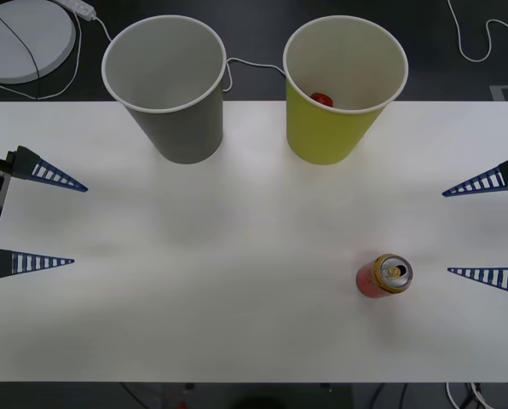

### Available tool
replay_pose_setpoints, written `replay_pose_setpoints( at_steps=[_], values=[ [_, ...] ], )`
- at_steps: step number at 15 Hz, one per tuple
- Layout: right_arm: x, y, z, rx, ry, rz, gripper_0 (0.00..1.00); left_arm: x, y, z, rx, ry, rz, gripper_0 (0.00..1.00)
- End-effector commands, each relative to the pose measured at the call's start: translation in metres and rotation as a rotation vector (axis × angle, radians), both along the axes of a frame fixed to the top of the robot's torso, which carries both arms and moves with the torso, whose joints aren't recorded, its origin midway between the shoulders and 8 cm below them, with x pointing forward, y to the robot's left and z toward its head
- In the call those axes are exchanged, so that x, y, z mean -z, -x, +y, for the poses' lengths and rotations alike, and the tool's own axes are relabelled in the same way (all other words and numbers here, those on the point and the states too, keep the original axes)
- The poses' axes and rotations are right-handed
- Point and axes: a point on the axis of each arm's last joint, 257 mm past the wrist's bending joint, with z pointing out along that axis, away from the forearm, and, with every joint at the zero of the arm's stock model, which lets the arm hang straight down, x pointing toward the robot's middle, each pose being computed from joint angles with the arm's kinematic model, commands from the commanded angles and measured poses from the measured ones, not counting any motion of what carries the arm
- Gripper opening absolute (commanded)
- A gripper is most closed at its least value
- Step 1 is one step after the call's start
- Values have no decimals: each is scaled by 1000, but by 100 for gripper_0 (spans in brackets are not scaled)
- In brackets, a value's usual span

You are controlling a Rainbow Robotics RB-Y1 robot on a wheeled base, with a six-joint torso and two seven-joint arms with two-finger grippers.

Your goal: Put the can into the green bin and the plastic bottle into the gray bin

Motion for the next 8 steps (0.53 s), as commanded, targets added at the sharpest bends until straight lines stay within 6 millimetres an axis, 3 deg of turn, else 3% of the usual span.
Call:
replay_pose_setpoints(
  at_steps=[1,5,8],
  values=[
    [0,0,0,0,0,0,100,0,0,0,0,0,0,100],
    [-5,1,-11,11,6,4,100,0,0,0,0,0,0,100],
    [-5,12,-16,-11,5,43,100,0,0,0,0,0,0,100]
  ],
)
